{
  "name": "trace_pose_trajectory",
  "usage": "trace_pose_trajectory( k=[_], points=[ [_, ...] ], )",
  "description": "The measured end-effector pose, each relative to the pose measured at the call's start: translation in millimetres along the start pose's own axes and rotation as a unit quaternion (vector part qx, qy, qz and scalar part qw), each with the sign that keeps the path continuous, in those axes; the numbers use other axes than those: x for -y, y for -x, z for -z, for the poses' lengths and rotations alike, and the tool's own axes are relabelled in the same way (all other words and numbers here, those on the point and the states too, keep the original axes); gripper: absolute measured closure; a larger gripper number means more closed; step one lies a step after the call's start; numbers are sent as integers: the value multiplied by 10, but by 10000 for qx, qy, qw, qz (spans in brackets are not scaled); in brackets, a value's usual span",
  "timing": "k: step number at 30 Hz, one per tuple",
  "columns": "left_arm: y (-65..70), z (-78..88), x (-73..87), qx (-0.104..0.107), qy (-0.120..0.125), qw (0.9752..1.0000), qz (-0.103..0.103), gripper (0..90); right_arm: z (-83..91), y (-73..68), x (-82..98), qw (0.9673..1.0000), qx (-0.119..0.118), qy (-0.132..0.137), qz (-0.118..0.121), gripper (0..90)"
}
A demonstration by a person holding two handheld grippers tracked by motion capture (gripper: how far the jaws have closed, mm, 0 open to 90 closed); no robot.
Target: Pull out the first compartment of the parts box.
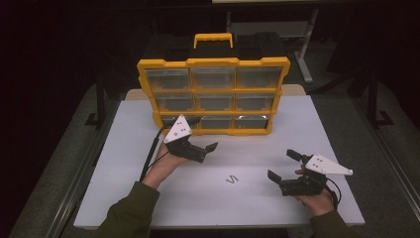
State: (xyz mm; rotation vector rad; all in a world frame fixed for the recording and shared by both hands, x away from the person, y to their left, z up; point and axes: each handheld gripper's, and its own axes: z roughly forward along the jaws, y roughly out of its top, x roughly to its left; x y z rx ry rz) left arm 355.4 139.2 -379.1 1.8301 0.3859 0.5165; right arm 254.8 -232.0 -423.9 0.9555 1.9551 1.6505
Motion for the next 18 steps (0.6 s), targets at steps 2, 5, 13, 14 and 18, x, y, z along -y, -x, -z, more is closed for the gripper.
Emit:
trace_pose_trajectory(
  k=[2, 5, 13, 14, 18],
  points=[
    [4, -25, -4, -7, -58, 10000, -77, 0, 4, -1, 1, 10000, 10, 4, 0, 0],
    [22, -65, -7, -52, -86, 9998, -180, 0, 4, 1, 2, 10000, 21, 19, -7, 0],
    [58, -119, -10, -204, -345, 9964, -748, 0, 0, 6, 1, 10000, 4, 12, -3, 0],
    [65, -128, -8, -210, -368, 9960, -789, 0, 0, 5, 1, 10000, 2, 15, 0, 0],
    [85, -159, -1, -245, -459, 9938, -981, 0, -7, -2, -2, 10000, -6, 14, -6, 0]
  ],
)
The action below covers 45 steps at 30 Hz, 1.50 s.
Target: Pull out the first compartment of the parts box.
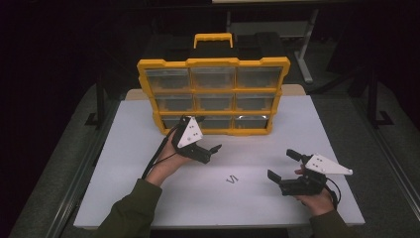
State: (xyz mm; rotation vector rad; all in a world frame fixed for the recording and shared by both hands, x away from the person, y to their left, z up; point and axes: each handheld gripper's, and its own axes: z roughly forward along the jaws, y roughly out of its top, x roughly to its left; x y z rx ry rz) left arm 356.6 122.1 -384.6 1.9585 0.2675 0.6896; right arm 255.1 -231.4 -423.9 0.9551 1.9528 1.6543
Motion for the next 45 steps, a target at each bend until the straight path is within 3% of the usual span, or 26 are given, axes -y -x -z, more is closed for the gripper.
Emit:
trace_pose_trajectory(
  k=[7, 10, 12, 15, 18, 23, 24, 26, 34, 36, 37, 38, 39, 40, 42, 45],
  points=[
    [15, -34, -14, -145, -326, 9979, -539, 0, 0, 5, 1, 10000, -5, 3, -5, 0],
    [12, -58, -28, -167, -403, 9972, -612, 0, 1, 6, 1, 10000, 8, 9, 0, 0],
    [15, -78, -44, -218, -544, 9949, -823, 0, -1, 5, 1, 10000, 14, 6, -3, 0],
    [31, -101, -53, -246, -590, 9935, -941, 0, 2, 0, 1, 10000, 12, 9, -10, 0],
    [50, -123, -44, -310, -704, 9905, -1142, 0, 3, 2, 4, 10000, 14, 0, -8, 0],
    [107, -153, -24, -466, -957, 9829, -1502, 0, 4, 8, 6, 10000, 19, -7, 12, 0],
    [113, -151, -28, -496, -1046, 9803, -1602, 0, 4, 8, 6, 10000, 19, -1, -2, 0],
    [133, -159, -19, -566, -1083, 9780, -1689, 0, 8, 10, 6, 10000, 23, 1, 5, 0],
    [178, -145, -35, -804, -1242, 9644, -2194, 0, 5, 0, 4, 10000, -1, -2, 12, 0],
    [195, -150, -34, -831, -1267, 9620, -2271, 0, -1, 0, 3, 10000, -1, -1, 18, 0],
    [207, -159, -29, -818, -1259, 9624, -2265, 0, -4, 0, 3, 10000, -4, -5, 23, 0],
    [212, -163, -32, -842, -1275, 9602, -2337, 0, -5, 0, 4, 10000, -4, -14, 24, 0],
    [224, -172, -26, -833, -1285, 9599, -2349, 0, -4, 2, 5, 10000, -6, -27, 35, 0],
    [228, -174, -30, -852, -1322, 9570, -2437, 0, -3, 1, 5, 10000, -9, -15, 19, 0],
    [251, -190, -17, -877, -1386, 9539, -2514, 0, 0, 3, 3, 10000, -5, 1, 14, 0],
    [269, -207, -1, -907, -1423, 9510, -2590, 0, 3, -4, 3, 10000, -10, -11, 19, 0]
  ],
)
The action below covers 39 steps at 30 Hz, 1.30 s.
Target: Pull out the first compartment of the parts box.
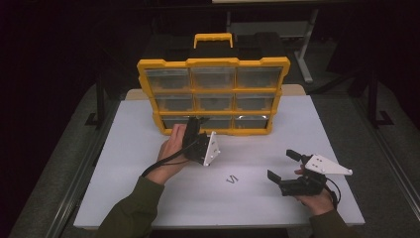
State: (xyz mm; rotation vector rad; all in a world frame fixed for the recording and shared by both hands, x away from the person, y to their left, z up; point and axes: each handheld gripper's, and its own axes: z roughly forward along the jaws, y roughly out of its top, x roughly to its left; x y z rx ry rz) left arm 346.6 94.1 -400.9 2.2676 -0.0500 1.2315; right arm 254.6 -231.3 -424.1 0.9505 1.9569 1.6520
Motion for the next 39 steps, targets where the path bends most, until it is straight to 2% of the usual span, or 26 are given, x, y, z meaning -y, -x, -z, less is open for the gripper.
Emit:
trace_pose_trajectory(
  k=[3, 4, 6, 10, 22, 34, 39],
  points=[
    [27, -14, -1, -22, -114, 9998, -185, 0, 5, 0, -2, 10000, -2, 11, -6, 0],
    [27, -14, -1, -22, -114, 9998, -185, 0, 2, 4, -2, 10000, 1, 15, -4, 0],
    [60, -32, 6, -82, -213, 9990, -374, 0, -1, 8, -1, 10000, 3, 2, 2, 0],
    [82, -33, 7, -152, -288, 9981, -518, 0, -4, 5, -3, 10000, -10, 8, -2, 0],
    [88, -11, 7, -361, -370, 9958, -757, 0, -6, 12, -2, 10000, -15, -3, 5, 0],
    [17, 54, 20, -687, -445, 9919, -972, 0, -11, 8, -1, 10000, -25, -10, 14, 0],
    [-28, 93, 40, -814, -478, 9906, -986, 0, -14, 7, -2, 10000, -26, -5, 20, 0]
  ],
)
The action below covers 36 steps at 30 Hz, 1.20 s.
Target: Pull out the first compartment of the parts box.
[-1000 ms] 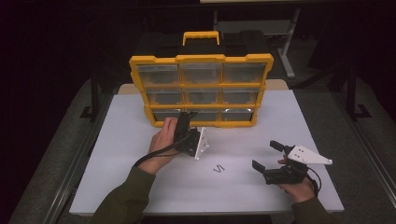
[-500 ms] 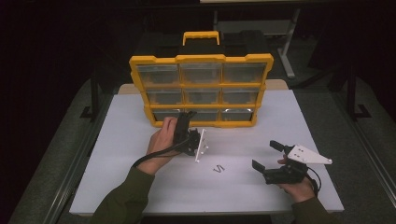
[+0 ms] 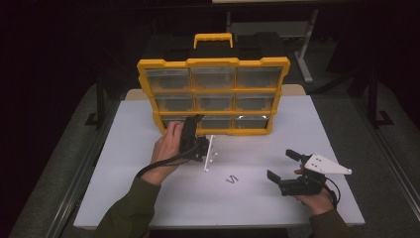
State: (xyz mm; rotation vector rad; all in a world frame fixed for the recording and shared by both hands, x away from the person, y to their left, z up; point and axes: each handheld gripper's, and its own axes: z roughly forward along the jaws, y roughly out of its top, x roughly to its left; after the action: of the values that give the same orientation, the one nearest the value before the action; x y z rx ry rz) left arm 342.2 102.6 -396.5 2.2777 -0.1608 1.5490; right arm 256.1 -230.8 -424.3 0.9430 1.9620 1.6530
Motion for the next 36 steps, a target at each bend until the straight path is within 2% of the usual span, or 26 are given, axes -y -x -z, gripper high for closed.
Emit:
trace_pose_trajectory(
  k=[11, 14, 15, 22, 23, 36],
  points=[
    [-93, 43, 67, -248, -133, 9996, 17, 0, -3, 0, -1, 10000, -6, -8, -12, 0],
    [-107, 56, 74, -299, -171, 9994, -53, 0, -4, 1, -1, 10000, -7, -10, -11, 0],
    [-136, 86, 69, -267, -368, 9986, -272, 0, -4, 1, -1, 10000, -9, -12, -18, 0],
    [-166, 101, 83, -319, -454, 9979, -341, 0, -4, 2, -2, 10000, -15, -11, -14, 0],
    [-182, 108, 90, -324, -526, 9973, -403, 0, -4, 2, -2, 10000, -18, -10, -17, 0],
    [-249, 150, 102, -505, -581, 9961, -441, 0, -9, 6, 1, 10000, -20, -16, -26, 0]
  ],
)
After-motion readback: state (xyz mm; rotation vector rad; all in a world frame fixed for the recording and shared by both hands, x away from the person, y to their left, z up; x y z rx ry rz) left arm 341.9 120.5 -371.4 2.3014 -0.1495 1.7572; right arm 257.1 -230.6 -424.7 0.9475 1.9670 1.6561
